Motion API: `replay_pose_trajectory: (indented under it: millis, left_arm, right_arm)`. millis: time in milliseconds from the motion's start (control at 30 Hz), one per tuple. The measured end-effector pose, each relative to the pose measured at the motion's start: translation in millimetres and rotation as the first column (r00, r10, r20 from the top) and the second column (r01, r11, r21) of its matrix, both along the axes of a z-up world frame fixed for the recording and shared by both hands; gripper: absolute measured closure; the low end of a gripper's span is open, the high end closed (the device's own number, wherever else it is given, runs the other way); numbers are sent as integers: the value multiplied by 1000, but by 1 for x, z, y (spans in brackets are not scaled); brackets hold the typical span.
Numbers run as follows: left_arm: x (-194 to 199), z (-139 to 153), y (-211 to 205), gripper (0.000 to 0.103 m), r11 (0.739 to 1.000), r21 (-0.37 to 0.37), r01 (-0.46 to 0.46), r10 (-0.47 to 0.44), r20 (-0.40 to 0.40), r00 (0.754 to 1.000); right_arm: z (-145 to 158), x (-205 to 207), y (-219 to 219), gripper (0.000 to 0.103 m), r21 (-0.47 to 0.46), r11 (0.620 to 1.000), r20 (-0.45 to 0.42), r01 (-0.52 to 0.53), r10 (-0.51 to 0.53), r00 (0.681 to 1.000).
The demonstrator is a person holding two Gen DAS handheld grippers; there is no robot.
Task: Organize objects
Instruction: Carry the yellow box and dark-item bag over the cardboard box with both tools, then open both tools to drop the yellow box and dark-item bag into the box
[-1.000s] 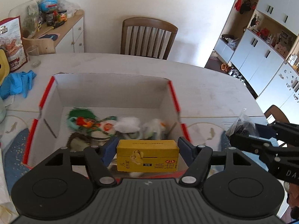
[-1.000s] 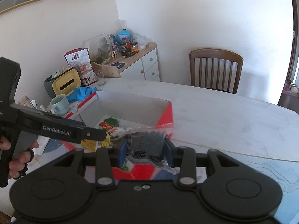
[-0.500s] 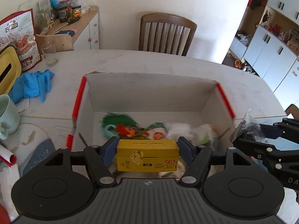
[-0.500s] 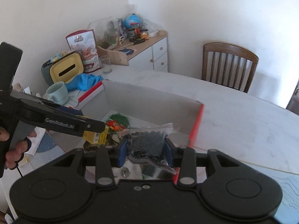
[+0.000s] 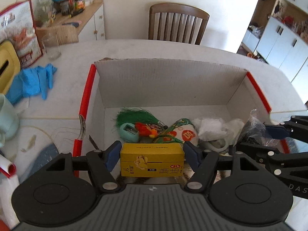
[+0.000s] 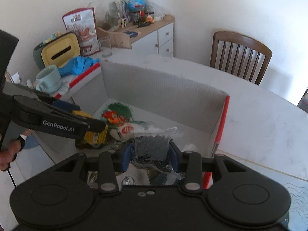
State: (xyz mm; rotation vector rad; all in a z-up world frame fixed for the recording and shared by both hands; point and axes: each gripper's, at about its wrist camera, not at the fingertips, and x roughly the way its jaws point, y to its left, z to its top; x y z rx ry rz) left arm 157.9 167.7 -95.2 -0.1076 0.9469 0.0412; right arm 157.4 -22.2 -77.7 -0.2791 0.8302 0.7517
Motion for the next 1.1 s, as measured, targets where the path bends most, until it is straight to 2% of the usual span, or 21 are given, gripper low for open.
replay_pose_trajectory:
  millis: [133,400,767,1100]
  left_arm:
    - [0,-2,-6,33,999,35,27,-27,3,1000]
    - [1,-7,-16,33,993,97,68,-68,-2,998]
    - [1,-11,-14,30,998,47,53,-52,-26,998]
    - [-16,9,-14,25,1000,-1,8,-8,23,1000]
  right_arm:
    - [-8,-4,8,64,-56,998,17,-11,11,1000]
    - [-10,-12,15,62,-88,995,21,-50,52,998]
    - [-4,-16,7,53,-68,996,21,-57,59,998]
    - [20,-27,-8,44,-7,998,49,-65,65,997]
